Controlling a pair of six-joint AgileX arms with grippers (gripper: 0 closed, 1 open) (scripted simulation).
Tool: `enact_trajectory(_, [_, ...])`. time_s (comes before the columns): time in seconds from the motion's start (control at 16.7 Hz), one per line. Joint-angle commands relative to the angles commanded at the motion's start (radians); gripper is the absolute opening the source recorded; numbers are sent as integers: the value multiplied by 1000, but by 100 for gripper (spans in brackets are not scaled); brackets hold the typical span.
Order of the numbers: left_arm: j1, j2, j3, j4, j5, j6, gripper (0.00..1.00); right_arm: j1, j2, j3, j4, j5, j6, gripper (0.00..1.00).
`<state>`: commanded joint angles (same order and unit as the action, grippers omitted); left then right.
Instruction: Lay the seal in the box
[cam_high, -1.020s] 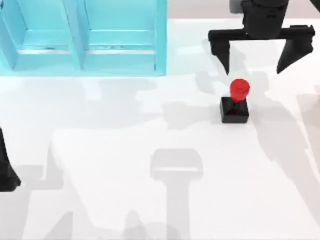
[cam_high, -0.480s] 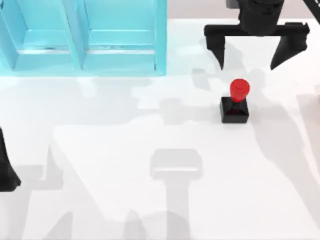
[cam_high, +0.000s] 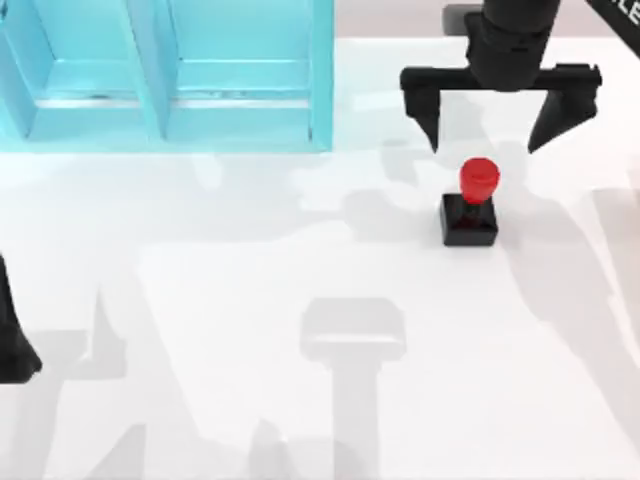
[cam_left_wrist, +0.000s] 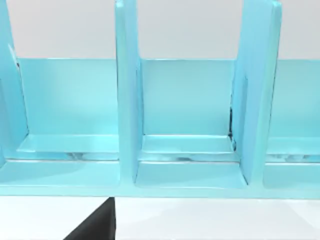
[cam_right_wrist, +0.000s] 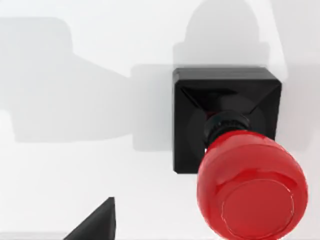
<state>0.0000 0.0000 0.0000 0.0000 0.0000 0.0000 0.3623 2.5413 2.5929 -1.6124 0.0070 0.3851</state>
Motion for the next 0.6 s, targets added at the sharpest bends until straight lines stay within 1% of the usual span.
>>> enact_trajectory(0.36, [0,0,0,0,0,0,100,3,-83,-391,283,-1,3,100])
enact_trajectory(0.48, [0,0,0,0,0,0,100,4,-100,-460,345,-1,4,100])
enact_trajectory(0.6, [0,0,0,0,0,0,100,5,-107,-488,370,-1,4,100])
